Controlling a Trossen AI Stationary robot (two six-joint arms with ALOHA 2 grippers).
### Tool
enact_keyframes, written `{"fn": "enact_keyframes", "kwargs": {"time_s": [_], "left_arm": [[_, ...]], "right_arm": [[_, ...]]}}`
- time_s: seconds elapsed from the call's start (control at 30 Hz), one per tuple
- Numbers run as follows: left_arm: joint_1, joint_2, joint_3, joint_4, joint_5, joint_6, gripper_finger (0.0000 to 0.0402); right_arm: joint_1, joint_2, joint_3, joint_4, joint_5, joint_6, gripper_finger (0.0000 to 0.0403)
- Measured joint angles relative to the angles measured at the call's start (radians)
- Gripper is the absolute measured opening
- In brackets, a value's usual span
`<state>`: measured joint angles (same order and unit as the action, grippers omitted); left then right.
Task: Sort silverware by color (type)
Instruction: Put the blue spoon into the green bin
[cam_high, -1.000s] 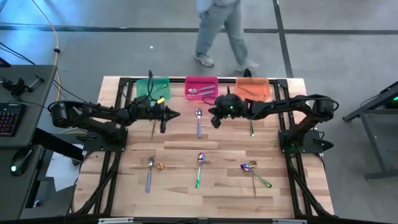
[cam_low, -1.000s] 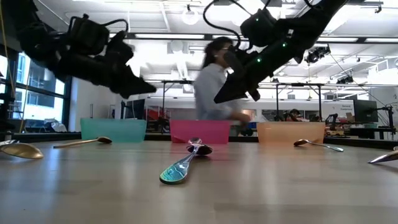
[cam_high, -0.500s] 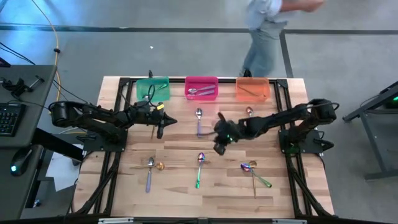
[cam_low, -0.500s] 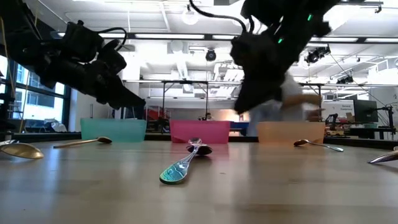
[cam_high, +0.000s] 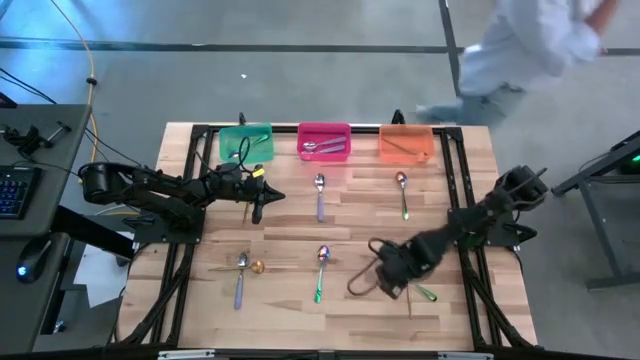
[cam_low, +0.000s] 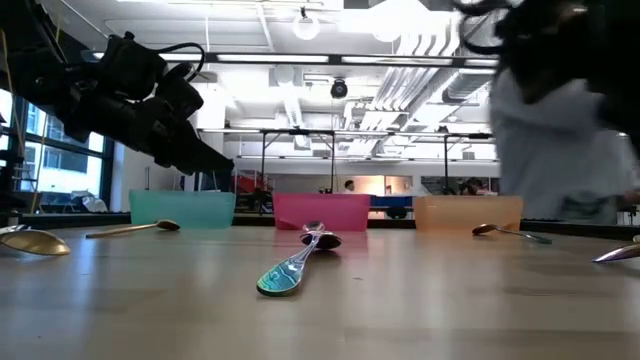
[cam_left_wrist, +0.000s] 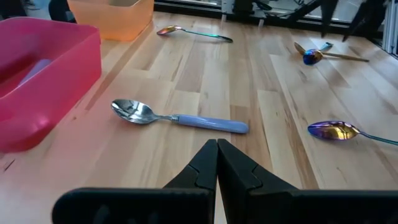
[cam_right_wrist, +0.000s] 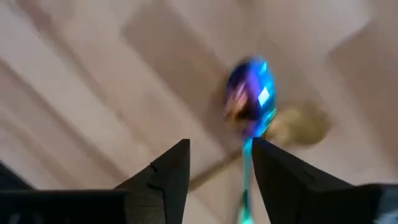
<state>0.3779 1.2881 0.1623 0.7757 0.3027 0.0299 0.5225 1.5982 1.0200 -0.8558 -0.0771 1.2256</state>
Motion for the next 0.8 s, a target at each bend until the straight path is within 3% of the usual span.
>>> {"fn": "enact_keyframes", "kwargs": {"time_s": [0.23,0.57,0.8], "left_arm": [[0.000,0.000,0.000,0.000,0.000,0.000,0.0001],[0.000,0.000,0.000,-0.002,0.000,-0.029,0.0001],[0.000,0.000,0.000,-0.002,0.000,-0.044,0.0001]], "right_arm": [[0.076,0.000,-0.097,0.068,-0.003,0.151,0.0152],[0.071,-0.005,-0.242,0.258,0.015,0.111,0.0114],[0.059,-0.003,-0.253,0.255,0.008,0.084,0.0064]]}}
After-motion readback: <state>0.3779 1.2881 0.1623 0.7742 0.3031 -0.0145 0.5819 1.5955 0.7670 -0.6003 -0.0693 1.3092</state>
